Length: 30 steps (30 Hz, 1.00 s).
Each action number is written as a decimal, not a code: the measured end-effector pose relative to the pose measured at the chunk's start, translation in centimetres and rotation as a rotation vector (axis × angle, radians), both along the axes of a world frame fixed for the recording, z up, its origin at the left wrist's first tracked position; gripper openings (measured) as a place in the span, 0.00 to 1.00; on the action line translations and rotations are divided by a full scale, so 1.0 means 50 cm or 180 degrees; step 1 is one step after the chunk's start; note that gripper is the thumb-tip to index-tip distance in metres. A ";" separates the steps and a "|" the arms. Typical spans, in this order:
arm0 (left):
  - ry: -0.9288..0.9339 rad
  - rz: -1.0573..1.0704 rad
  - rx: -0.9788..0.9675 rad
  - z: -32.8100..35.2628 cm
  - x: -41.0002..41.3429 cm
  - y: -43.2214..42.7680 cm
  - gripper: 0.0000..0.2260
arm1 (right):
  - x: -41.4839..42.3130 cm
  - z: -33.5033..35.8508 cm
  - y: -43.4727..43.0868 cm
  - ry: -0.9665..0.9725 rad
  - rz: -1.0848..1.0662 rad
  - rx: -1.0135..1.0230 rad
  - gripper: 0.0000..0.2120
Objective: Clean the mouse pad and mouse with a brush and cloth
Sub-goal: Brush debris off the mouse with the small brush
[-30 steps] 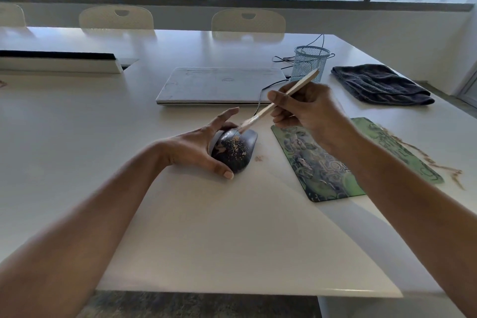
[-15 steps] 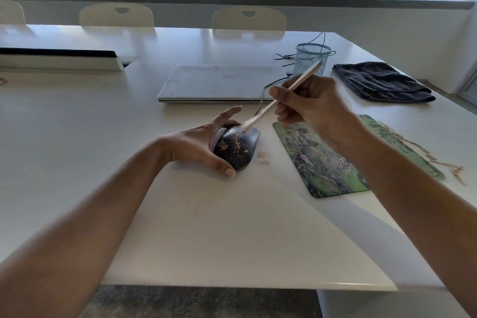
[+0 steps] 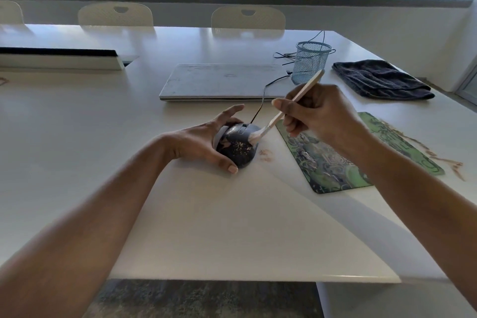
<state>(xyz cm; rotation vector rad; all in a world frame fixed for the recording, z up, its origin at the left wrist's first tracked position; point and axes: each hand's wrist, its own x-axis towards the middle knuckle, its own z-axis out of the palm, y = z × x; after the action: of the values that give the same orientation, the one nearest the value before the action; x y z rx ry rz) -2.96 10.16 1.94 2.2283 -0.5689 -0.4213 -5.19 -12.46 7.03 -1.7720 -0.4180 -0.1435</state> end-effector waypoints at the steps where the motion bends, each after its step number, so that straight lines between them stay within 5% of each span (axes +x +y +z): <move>1: -0.0001 -0.0004 -0.0003 0.000 0.000 -0.001 0.56 | 0.000 0.002 -0.003 0.0003 -0.0015 0.0000 0.07; 7: -0.0083 0.0026 0.0117 0.001 0.001 0.000 0.56 | -0.008 -0.001 0.026 0.0087 0.0268 0.0498 0.06; 30: -0.0060 -0.0010 0.0033 -0.004 0.003 0.002 0.58 | -0.067 -0.059 0.024 -0.0231 0.0156 0.0424 0.06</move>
<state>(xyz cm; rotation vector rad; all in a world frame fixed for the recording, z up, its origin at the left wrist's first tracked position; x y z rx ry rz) -2.83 10.28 1.72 2.2436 -0.5814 -0.4062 -8.55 -11.26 4.10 -1.6280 -0.4928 -0.1971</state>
